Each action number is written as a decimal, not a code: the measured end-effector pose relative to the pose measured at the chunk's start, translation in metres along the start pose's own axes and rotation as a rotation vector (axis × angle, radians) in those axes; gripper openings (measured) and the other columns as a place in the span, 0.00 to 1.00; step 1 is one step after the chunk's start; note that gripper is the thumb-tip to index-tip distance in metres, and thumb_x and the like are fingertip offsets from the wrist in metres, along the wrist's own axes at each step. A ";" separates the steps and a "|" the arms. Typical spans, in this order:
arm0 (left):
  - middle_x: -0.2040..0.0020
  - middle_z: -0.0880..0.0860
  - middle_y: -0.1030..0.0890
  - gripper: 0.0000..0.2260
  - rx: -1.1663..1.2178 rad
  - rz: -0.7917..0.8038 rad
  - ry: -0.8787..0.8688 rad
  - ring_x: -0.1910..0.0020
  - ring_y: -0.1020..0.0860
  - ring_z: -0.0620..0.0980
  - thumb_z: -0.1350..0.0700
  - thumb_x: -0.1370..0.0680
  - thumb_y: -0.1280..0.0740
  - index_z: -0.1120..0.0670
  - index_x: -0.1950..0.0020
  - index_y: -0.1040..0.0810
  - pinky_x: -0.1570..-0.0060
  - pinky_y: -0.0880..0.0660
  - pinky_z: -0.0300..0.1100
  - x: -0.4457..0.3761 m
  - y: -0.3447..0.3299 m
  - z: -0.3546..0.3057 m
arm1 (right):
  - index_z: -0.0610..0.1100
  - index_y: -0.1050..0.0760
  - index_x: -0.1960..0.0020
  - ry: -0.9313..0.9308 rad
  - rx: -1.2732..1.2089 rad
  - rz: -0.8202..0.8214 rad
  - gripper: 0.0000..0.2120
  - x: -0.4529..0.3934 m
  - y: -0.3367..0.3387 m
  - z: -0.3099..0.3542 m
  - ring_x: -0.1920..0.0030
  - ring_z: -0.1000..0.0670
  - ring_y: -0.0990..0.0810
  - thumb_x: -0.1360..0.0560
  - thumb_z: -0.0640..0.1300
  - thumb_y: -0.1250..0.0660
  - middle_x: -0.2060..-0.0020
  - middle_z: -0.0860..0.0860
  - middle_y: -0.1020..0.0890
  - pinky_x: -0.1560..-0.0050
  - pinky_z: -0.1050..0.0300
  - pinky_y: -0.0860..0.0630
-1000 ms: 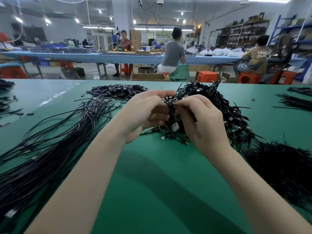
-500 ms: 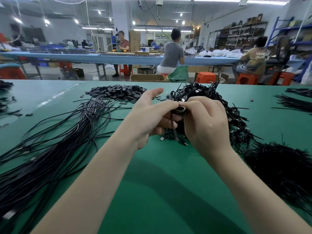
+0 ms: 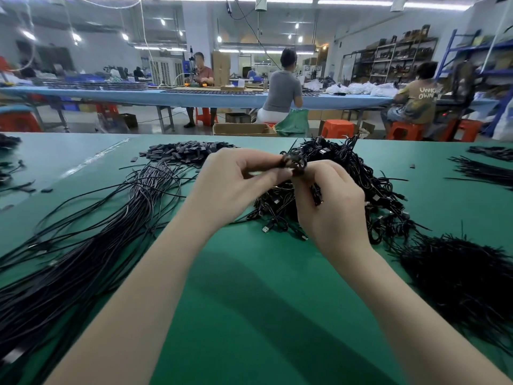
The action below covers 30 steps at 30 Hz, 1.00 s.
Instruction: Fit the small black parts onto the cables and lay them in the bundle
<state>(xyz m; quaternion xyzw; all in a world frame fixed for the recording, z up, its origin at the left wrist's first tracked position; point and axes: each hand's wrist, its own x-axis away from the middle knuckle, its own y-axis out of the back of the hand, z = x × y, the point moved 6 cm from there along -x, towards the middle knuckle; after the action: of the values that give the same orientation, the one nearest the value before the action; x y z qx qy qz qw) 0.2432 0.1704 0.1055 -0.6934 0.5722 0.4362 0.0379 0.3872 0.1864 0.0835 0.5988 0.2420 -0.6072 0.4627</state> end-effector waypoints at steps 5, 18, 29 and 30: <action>0.73 0.45 0.23 0.10 0.362 -0.085 0.457 0.75 0.27 0.42 0.52 0.24 0.31 0.48 0.45 0.27 0.76 0.31 0.34 0.007 -0.017 0.026 | 0.35 0.20 0.56 0.104 0.091 -0.012 0.04 0.009 -0.004 0.007 0.59 0.41 0.20 0.26 0.33 0.34 0.60 0.43 0.18 0.59 0.47 0.25; 0.65 0.47 0.16 0.09 0.363 0.030 0.584 0.70 0.19 0.45 0.52 0.20 0.38 0.45 0.40 0.27 0.75 0.28 0.34 0.007 -0.003 0.045 | 0.38 0.20 0.51 0.076 0.497 0.147 0.08 -0.096 -0.013 -0.056 0.65 0.48 0.27 0.22 0.40 0.37 0.58 0.42 0.18 0.58 0.57 0.33; 0.65 0.43 0.17 0.06 -0.153 -0.083 0.409 0.69 0.18 0.41 0.54 0.21 0.37 0.44 0.49 0.22 0.66 0.24 0.36 -0.003 0.061 0.072 | 0.52 0.28 0.33 -0.374 0.379 1.047 0.19 0.058 -0.077 -0.071 0.43 0.47 0.22 0.23 0.54 0.38 0.39 0.50 0.23 0.44 0.50 0.23; 0.63 0.44 0.16 0.08 -0.304 -0.075 0.399 0.67 0.18 0.41 0.54 0.21 0.37 0.45 0.47 0.21 0.63 0.24 0.38 -0.003 0.072 0.085 | 0.53 0.28 0.34 -0.370 0.363 1.034 0.19 0.085 -0.081 -0.064 0.41 0.48 0.23 0.23 0.55 0.39 0.38 0.50 0.24 0.43 0.52 0.24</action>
<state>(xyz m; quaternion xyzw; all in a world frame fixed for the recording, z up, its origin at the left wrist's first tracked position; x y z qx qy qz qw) 0.1360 0.1946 0.0874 -0.7842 0.4702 0.3701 -0.1641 0.3632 0.2546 -0.0295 0.5929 -0.2753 -0.4284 0.6238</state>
